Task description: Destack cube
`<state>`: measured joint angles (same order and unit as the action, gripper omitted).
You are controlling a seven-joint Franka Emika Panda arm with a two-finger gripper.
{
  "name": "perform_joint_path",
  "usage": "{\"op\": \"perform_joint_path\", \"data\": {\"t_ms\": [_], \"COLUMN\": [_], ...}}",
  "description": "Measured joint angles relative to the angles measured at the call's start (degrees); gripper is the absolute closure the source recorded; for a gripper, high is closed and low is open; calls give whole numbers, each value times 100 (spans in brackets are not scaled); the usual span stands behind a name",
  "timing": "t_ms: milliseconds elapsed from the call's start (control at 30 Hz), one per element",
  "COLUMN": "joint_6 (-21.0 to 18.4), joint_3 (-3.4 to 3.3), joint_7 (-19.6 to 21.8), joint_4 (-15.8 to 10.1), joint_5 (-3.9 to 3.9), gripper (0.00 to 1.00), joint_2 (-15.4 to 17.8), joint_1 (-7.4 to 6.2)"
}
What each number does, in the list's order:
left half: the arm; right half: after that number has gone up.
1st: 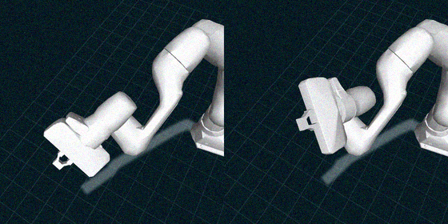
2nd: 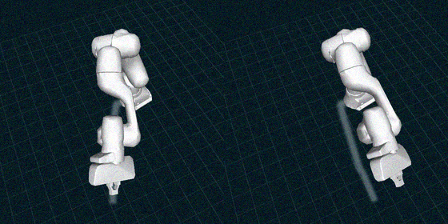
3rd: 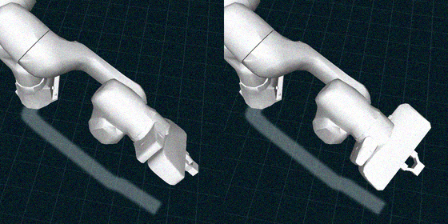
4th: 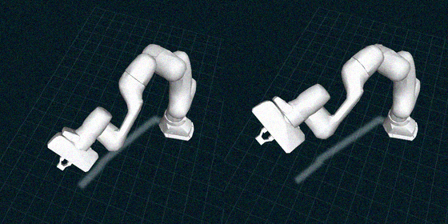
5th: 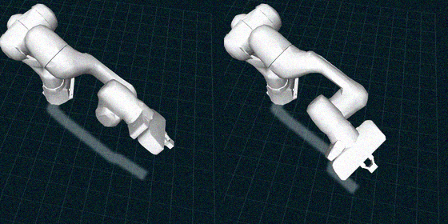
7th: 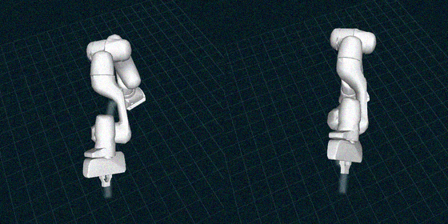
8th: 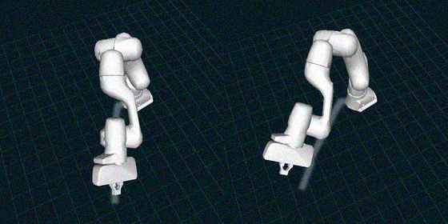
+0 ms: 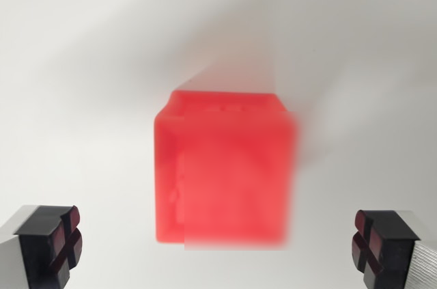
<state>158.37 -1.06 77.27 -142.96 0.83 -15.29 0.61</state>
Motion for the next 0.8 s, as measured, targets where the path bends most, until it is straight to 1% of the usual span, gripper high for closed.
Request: {"op": "perform_joint_path", "data": {"t_ms": [233, 367, 567, 800], "joint_6": [-357, -631, -962, -1456], "joint_3": [-4, -5, -5, -5], "joint_7": [12, 20, 27, 36], "joint_4": [-47, -54, -53, -3], "joint_5": [-21, -33, -42, -56], "gripper": [0, 0, 0, 0], "joint_2": [409, 698, 1020, 1466], "joint_1": [0, 0, 0, 0]}}
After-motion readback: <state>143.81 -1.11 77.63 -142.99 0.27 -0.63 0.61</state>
